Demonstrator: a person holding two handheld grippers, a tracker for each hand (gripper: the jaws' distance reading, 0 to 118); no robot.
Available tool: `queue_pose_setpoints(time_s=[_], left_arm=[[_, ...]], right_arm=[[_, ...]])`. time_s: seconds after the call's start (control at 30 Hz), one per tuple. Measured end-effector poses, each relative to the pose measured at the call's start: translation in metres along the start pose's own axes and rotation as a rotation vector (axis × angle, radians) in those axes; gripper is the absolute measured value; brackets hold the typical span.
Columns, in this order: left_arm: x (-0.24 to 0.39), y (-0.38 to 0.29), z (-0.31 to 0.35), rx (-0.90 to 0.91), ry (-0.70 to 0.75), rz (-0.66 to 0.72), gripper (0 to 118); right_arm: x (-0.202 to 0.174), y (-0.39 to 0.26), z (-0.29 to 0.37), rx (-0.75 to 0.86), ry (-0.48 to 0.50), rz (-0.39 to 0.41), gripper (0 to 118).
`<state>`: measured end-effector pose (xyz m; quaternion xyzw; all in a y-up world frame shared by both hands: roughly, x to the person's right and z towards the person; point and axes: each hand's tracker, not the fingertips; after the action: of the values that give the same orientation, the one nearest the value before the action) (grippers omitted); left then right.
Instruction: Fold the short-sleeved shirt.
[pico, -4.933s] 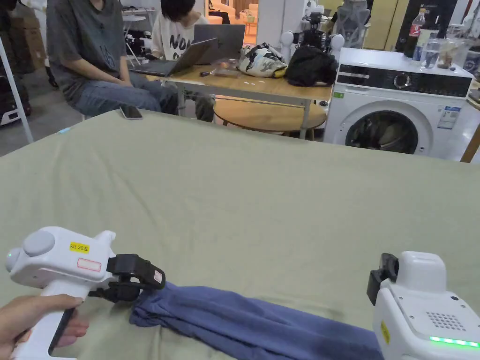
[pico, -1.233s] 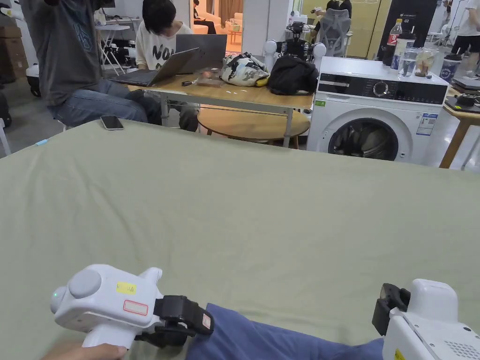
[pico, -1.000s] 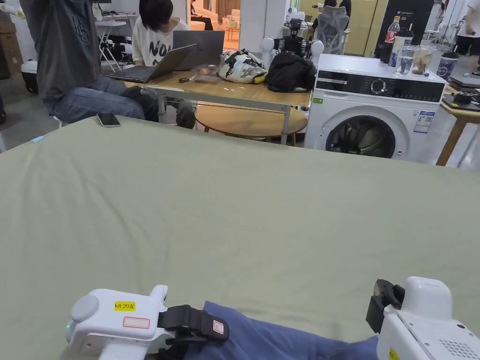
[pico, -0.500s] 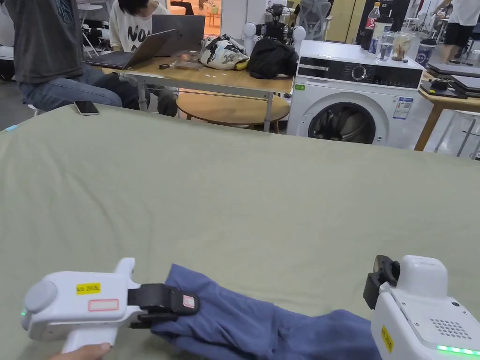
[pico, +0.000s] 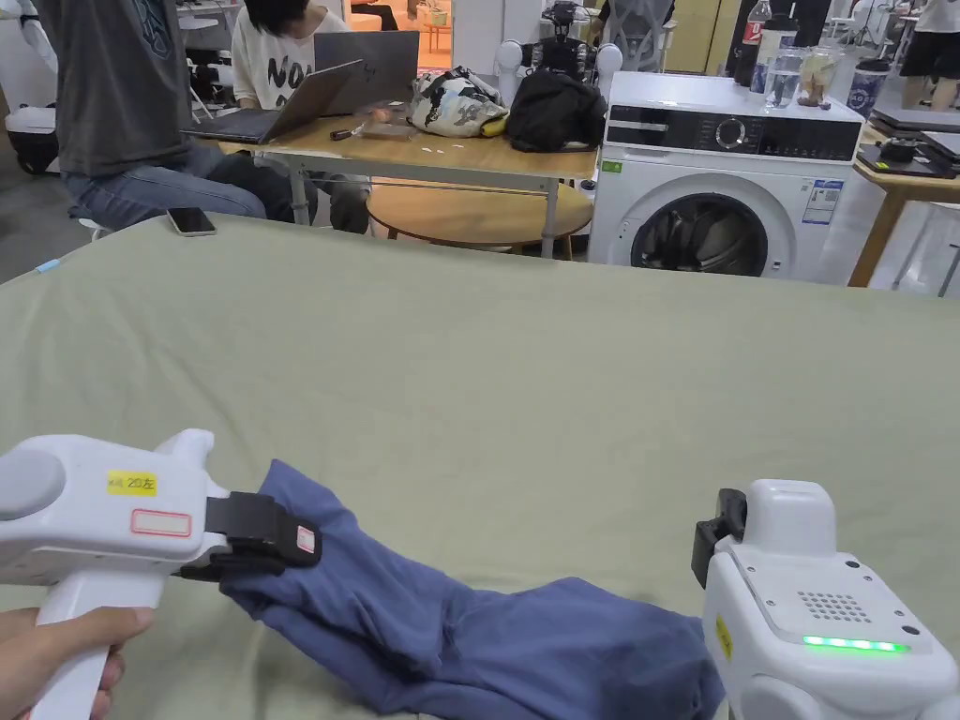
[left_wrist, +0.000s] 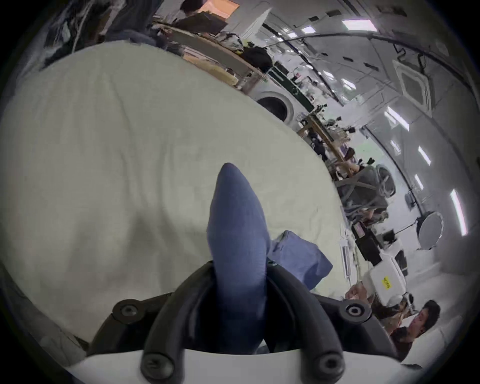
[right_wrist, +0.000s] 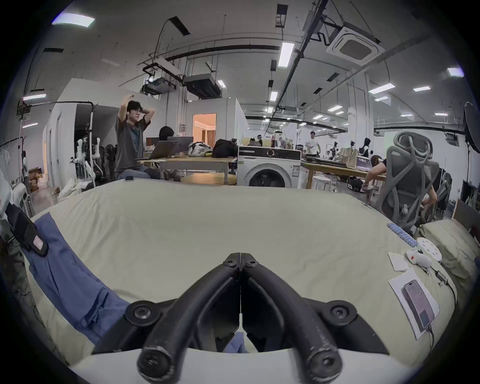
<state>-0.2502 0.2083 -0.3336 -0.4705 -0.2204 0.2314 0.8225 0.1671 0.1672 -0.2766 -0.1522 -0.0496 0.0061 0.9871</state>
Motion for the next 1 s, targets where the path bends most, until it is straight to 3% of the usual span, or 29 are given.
queue_pose_setpoints(time_s=[0.3, 0.6, 0.67, 0.73, 0.8, 0.87, 1.0], left_arm=[[0.096, 0.004, -0.043, -0.099, 0.029, -0.168, 13], [0.158, -0.015, -0.158, -0.28, 0.066, -0.232, 15], [0.167, -0.029, -0.185, -0.332, 0.097, -0.244, 22], [0.167, -0.037, -0.205, -0.356, 0.11, -0.247, 39], [0.168, -0.043, -0.212, -0.365, 0.086, -0.226, 43], [0.168, -0.043, -0.207, -0.357, 0.027, -0.202, 60], [0.171, -0.037, -0.176, -0.329, -0.053, -0.212, 63]], right_arm=[[0.012, -0.001, 0.004, -0.022, -0.012, 0.006, 0], [0.031, -0.004, 0.012, -0.034, -0.045, -0.001, 0], [0.035, -0.006, 0.013, -0.041, -0.051, -0.003, 0], [0.038, -0.007, 0.014, -0.045, -0.06, -0.005, 0], [0.041, -0.008, 0.016, -0.049, -0.064, -0.006, 0], [0.043, -0.009, 0.017, -0.053, -0.07, -0.003, 0], [0.047, -0.008, 0.018, -0.052, -0.074, -0.005, 0]])
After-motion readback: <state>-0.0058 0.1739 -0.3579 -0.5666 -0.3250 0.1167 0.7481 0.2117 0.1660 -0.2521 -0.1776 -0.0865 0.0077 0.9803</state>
